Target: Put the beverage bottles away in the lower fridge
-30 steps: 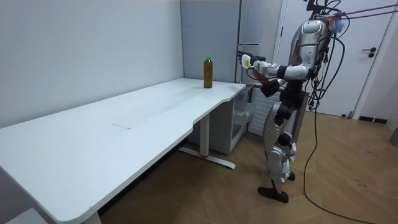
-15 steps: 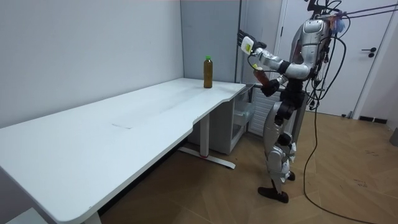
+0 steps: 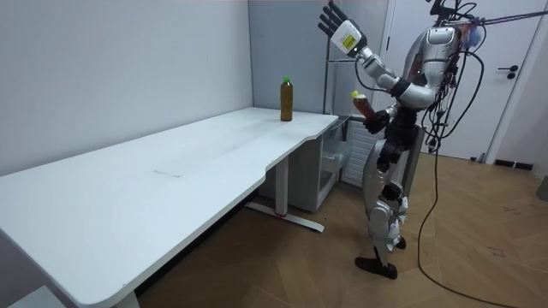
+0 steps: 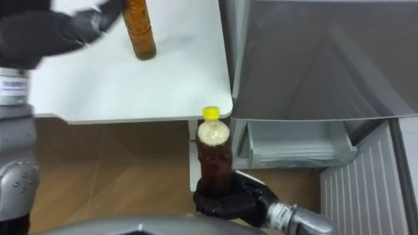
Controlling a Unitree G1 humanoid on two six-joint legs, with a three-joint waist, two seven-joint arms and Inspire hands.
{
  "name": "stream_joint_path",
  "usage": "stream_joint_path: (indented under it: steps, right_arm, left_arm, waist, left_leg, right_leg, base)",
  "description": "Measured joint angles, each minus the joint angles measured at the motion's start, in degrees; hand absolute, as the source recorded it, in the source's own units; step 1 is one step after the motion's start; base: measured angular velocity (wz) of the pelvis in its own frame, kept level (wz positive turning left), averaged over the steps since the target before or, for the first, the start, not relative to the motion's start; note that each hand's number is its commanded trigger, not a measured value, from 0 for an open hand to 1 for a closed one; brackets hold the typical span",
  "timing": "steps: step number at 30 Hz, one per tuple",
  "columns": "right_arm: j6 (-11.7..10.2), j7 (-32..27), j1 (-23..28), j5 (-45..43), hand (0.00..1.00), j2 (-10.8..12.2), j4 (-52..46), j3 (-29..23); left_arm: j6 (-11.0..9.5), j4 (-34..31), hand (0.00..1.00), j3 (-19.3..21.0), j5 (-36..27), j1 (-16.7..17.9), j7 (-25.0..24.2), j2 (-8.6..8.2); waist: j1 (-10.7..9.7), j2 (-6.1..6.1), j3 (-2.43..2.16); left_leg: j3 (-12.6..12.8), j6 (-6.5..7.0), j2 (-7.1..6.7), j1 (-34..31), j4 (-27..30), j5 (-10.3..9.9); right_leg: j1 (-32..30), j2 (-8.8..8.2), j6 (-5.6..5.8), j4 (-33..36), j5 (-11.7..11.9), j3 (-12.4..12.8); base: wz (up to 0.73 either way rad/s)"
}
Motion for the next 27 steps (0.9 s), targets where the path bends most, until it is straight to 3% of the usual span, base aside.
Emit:
stream_joint_path:
  steps: [2,6,11,17,21,27]
  right_arm:
    - [-0.01,0.02,0.97,0.0,1.0,-0.07,-0.01,-1.64]
    - [-0.72,-0.21,1.87,-0.11,1.0,0.04,-0.01,-2.91]
    - [-0.79,-0.99,1.98,-2.61,1.0,0.02,0.0,-3.65]
    - [-0.5,-1.82,2.64,-3.91,1.0,0.0,0.0,-3.64]
    - [-0.45,-2.03,3.13,-3.96,1.0,0.23,-0.01,-3.61]
    - [2.15,-4.36,3.56,-4.19,1.0,0.1,-0.63,-3.6]
  left_arm:
    - [-0.87,0.01,0.0,4.77,0.53,0.9,4.94,0.0]
    - [-2.25,0.41,0.0,9.78,3.78,4.51,13.9,-0.04]
    - [-2.43,4.49,0.0,12.48,8.91,6.74,21.67,-0.01]
    - [-2.38,8.86,0.0,15.02,8.84,7.59,29.91,0.06]
    - [-2.34,13.3,0.0,15.45,8.85,7.56,32.53,0.57]
    - [0.2,25.36,0.0,15.85,8.31,8.37,34.17,0.86]
  waist:
    - [1.29,0.01,-0.18]
    - [2.63,-0.29,-0.22]
    - [3.95,-0.06,-0.31]
    - [4.14,0.19,-0.35]
    - [4.54,0.49,-0.48]
    - [5.06,0.92,-0.73]
  left_leg:
    - [-0.11,-0.05,-0.03,0.2,-0.34,0.06]
    - [-0.82,-0.08,-0.45,1.44,-1.5,0.23]
    - [-1.7,-0.08,-0.71,1.62,-1.72,0.22]
    - [-2.37,-0.08,-0.77,1.69,-1.87,0.22]
    - [-2.31,-0.08,-0.8,2.02,-2.49,0.22]
    - [-1.73,-0.08,-0.8,1.94,-2.44,0.28]
  right_leg:
    - [0.22,-0.03,-0.05,-0.33,0.03,-0.3]
    - [2.16,-0.22,-0.02,-1.4,0.03,-1.27]
    - [2.64,-0.29,0.04,-2.2,-0.01,-2.15]
    - [2.91,-0.33,0.05,-2.25,-0.01,-2.78]
    - [3.03,-0.37,0.05,-2.12,-0.01,-2.78]
    - [2.86,-0.4,0.05,-2.21,-0.01,-2.69]
  base:
    - [0.02]
    - [0.1]
    - [0.09]
    - [0.04]
    - [-0.01]
    - [-0.04]
